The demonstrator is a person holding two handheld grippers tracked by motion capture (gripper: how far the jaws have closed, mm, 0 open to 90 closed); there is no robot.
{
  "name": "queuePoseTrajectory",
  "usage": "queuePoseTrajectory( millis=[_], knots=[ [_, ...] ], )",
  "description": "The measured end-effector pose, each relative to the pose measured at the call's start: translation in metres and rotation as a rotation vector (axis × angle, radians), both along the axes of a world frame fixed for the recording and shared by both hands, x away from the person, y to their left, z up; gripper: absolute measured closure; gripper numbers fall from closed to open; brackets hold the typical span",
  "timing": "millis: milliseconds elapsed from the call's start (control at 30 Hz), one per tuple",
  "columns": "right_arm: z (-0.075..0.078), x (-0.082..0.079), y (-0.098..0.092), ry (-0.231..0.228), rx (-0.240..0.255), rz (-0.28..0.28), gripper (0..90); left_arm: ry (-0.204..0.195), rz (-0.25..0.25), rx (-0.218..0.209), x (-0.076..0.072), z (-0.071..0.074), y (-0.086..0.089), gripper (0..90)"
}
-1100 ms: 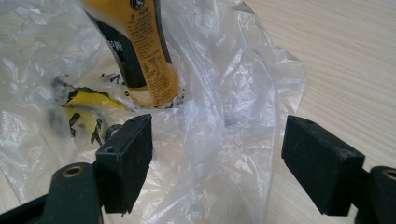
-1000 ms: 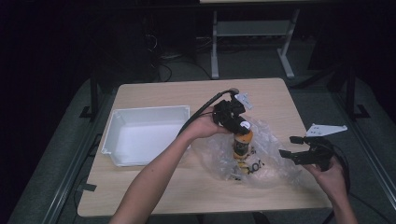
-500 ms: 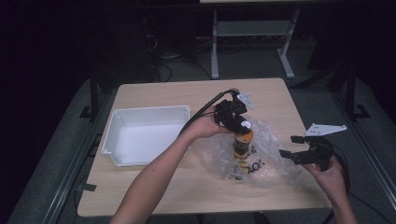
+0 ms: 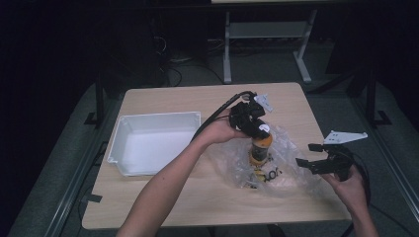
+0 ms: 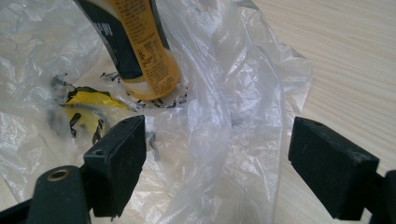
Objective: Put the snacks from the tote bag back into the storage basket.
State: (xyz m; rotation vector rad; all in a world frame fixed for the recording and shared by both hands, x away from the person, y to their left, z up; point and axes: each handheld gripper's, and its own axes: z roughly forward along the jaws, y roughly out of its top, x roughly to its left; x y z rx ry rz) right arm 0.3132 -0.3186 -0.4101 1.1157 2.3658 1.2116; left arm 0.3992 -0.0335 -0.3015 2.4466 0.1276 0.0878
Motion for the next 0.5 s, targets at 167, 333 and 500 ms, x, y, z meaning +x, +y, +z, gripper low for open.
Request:
queuePoseTrajectory(
  millis=[167,333,500],
  knots=[
    [0.0,0.0,0.0,0.0,-0.001,-0.001,18.3,-0.013,-0.001,-0.001,-0.002,0.009,-0.003,59.1],
    [0.001,0.0,0.0,-0.001,-0.002,-0.003,18.3,-0.022,-0.001,-0.005,-0.006,0.017,-0.005,59.1],
    [0.001,0.0,0.0,0.0,0.0,-0.005,18.3,-0.026,0.001,-0.012,-0.007,0.026,-0.004,59.1]
  ],
)
